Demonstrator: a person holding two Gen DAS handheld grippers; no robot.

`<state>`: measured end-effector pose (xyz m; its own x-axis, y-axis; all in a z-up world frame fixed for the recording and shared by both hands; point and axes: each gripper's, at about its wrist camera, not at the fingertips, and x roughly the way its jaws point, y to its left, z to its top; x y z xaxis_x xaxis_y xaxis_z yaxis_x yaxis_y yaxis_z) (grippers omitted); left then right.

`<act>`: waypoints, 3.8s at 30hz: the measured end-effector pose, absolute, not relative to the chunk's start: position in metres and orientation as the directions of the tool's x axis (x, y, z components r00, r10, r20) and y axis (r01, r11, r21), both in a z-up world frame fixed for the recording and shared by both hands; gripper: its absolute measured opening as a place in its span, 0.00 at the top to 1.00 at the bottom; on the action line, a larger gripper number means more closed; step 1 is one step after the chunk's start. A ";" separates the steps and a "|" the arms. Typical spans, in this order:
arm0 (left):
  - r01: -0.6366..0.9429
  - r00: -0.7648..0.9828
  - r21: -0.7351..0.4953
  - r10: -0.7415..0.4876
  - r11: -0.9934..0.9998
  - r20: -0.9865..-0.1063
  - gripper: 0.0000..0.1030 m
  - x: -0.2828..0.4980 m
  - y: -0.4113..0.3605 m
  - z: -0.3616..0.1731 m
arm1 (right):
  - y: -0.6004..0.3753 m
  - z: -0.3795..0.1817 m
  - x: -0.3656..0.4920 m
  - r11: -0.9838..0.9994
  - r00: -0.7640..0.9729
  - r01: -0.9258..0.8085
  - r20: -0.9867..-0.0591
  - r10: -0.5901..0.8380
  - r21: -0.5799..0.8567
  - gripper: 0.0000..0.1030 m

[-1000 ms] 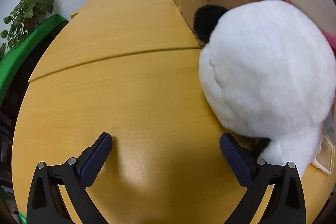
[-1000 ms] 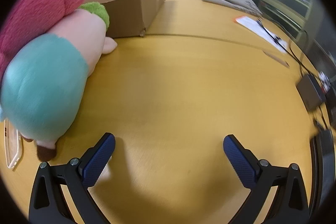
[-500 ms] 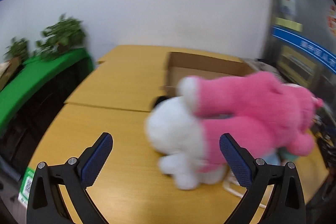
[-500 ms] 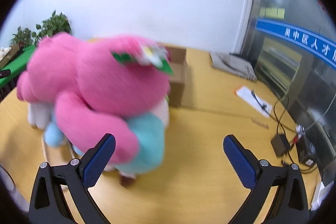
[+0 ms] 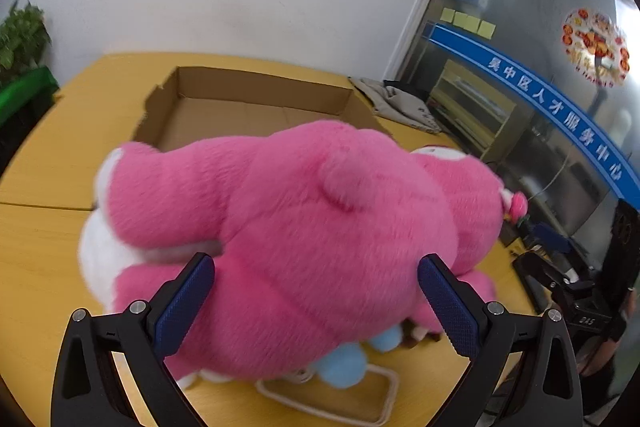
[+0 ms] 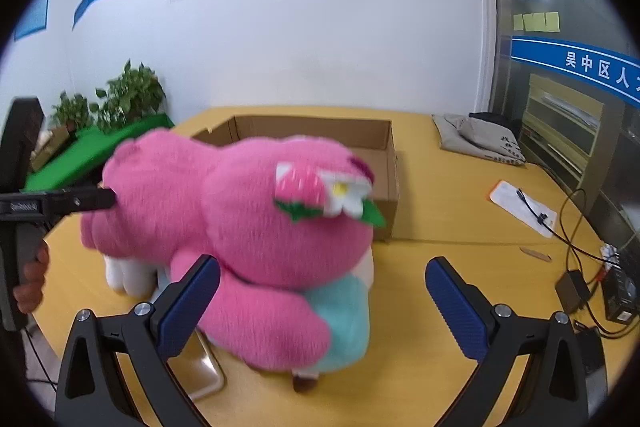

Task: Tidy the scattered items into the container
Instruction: 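Close the left gripper on the pink bear while the right gripper grips it too, then lift the pink bear with both grippers and carry it over the cardboard box, then lower the pink bear into the box and open both grippers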

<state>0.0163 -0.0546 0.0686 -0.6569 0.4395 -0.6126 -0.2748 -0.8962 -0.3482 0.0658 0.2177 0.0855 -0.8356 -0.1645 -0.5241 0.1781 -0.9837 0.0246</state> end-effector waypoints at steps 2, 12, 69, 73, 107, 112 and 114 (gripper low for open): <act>-0.290 -0.621 -0.374 0.471 -0.881 -0.626 0.00 0.004 -0.044 0.066 | 0.218 0.090 0.053 -0.981 -0.837 0.190 -0.514 -0.188 0.050 0.00; -0.304 -0.605 -0.380 0.485 -0.873 -0.631 0.05 -0.026 -0.047 0.059 | 0.208 0.060 -0.030 -0.958 -0.783 0.239 -0.553 -0.285 0.156 0.01; -0.256 -0.414 -0.325 0.407 -0.910 -0.814 0.75 -0.387 -0.015 0.001 | 0.222 0.008 -0.353 -0.991 -0.603 -0.015 -0.792 -0.099 0.136 0.29; -0.270 -0.424 -0.284 0.378 -0.920 -0.823 0.64 -0.375 -0.012 0.004 | 0.217 0.017 -0.345 -0.991 -0.603 0.030 -0.788 -0.120 0.129 0.28; -0.215 -0.482 -0.002 0.108 -0.977 -0.870 0.00 -0.446 0.008 -0.039 | 0.186 0.019 -0.483 -0.986 -0.433 0.165 -0.898 -0.076 0.003 0.23; -0.231 -0.422 -0.091 0.184 -0.969 -0.888 0.00 -0.454 -0.004 -0.044 | 0.186 0.028 -0.504 -0.989 -0.462 0.134 -0.878 -0.122 0.066 0.22; -0.228 -0.428 -0.076 0.170 -0.971 -0.888 0.00 -0.453 -0.002 -0.043 | 0.176 0.007 -0.519 -0.992 -0.408 0.124 -0.912 -0.035 -0.018 0.20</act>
